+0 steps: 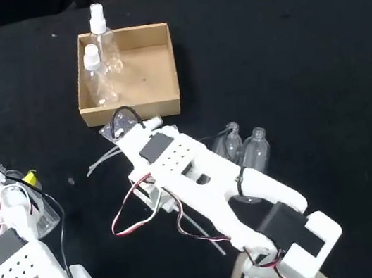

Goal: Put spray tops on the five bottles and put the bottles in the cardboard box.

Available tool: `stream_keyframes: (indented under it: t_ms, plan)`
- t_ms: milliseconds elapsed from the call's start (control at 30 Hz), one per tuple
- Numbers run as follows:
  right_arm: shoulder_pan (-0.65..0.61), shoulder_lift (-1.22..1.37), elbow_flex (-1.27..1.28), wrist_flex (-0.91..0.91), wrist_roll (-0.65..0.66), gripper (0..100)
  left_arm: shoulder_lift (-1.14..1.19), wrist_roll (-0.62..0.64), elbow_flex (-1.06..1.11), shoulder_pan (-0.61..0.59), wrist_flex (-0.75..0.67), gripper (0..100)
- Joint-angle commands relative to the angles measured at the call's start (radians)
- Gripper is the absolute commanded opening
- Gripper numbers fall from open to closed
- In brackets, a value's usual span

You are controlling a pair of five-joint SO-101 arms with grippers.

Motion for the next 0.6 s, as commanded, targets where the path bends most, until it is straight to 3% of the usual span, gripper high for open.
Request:
stream_keyframes:
  t_ms: [0, 367, 567]
  plan:
    - [-0.034, 0.007, 0.019, -0.052, 0.008, 17.8, -0.017, 0.008, -0.035, 0.002, -0.021, 22]
    - [-0.054, 0.174, 0.028, -0.112, 0.009, 17.1, -0.017, 0.008, -0.035, 0.002, -0.021, 22]
    - [-0.028, 0.174, 0.047, -0.118, 0.011, 0.8, -0.017, 0.008, -0.033, 0.002, -0.021, 22]
